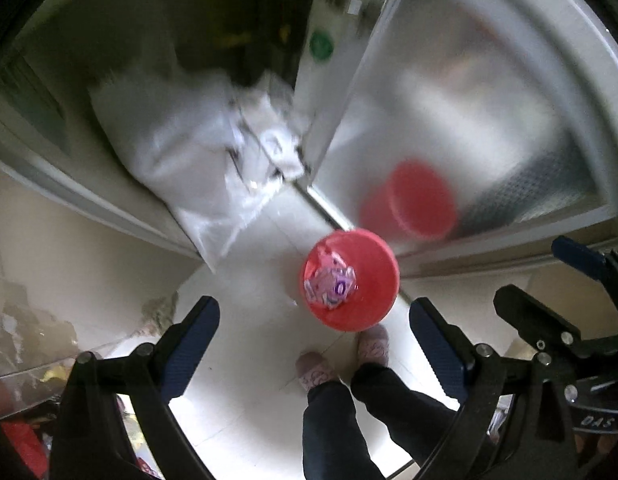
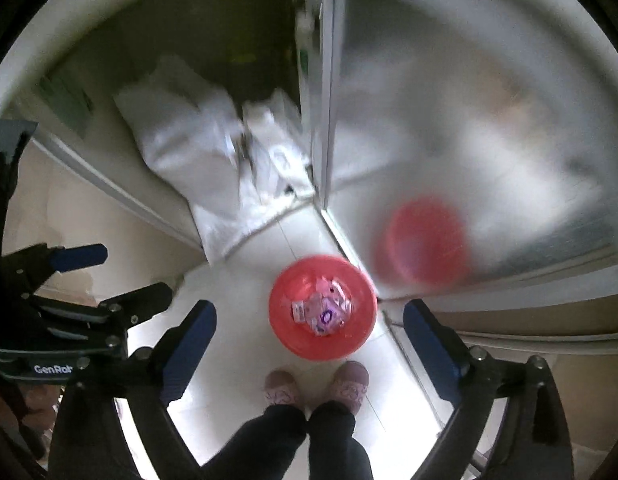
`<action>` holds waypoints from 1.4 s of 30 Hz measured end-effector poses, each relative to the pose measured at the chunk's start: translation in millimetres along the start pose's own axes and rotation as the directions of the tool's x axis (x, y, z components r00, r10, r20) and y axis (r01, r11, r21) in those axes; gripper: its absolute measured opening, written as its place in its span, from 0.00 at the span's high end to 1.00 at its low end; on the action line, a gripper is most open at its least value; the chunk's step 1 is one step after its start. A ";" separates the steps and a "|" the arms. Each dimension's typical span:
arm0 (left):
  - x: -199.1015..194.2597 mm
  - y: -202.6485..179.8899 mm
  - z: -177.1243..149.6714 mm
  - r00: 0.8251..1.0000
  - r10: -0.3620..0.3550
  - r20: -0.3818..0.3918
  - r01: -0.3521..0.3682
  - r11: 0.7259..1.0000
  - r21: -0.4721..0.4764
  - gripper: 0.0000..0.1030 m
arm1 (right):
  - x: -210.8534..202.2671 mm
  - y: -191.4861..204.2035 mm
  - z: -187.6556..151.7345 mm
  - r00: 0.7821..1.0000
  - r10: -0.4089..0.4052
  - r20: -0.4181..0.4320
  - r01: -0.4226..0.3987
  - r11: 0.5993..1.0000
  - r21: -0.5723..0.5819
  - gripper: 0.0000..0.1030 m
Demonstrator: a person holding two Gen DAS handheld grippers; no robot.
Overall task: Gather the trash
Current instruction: 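Raise both tools back up toward the counter beside the sink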
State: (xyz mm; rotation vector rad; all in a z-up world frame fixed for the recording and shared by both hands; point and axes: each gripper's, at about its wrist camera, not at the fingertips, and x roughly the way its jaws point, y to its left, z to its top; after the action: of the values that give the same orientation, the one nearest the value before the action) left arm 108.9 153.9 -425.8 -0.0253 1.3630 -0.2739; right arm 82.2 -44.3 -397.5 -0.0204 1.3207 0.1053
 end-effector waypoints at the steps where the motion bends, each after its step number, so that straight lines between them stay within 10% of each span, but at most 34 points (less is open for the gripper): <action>1: -18.7 -4.8 3.6 1.000 0.005 0.023 -0.005 1.000 0.005 0.08 | -17.4 -0.1 4.0 1.000 0.002 0.011 -0.002 1.000 0.008 0.09; 17: -245.9 -97.8 63.0 0.957 -0.015 0.290 -0.025 0.991 0.132 0.00 | -262.8 -47.7 34.9 0.943 -0.150 0.296 0.128 0.988 0.092 0.01; 32: -287.4 -170.2 159.5 0.943 -0.071 0.325 0.017 0.986 0.169 0.00 | -345.2 -111.3 89.8 0.853 -0.255 0.456 0.139 0.952 0.272 0.01; 42: -254.1 -219.4 250.1 0.955 -0.019 0.296 -0.045 0.977 0.207 0.00 | -322.7 -162.8 155.3 0.864 -0.247 0.438 0.108 0.942 0.319 0.01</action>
State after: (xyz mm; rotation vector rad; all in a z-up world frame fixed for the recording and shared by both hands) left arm 265.9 -40.7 -90.1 0.1164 1.0292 -0.3871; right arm 168.1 -215.8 -54.1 0.1215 0.8246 -0.2315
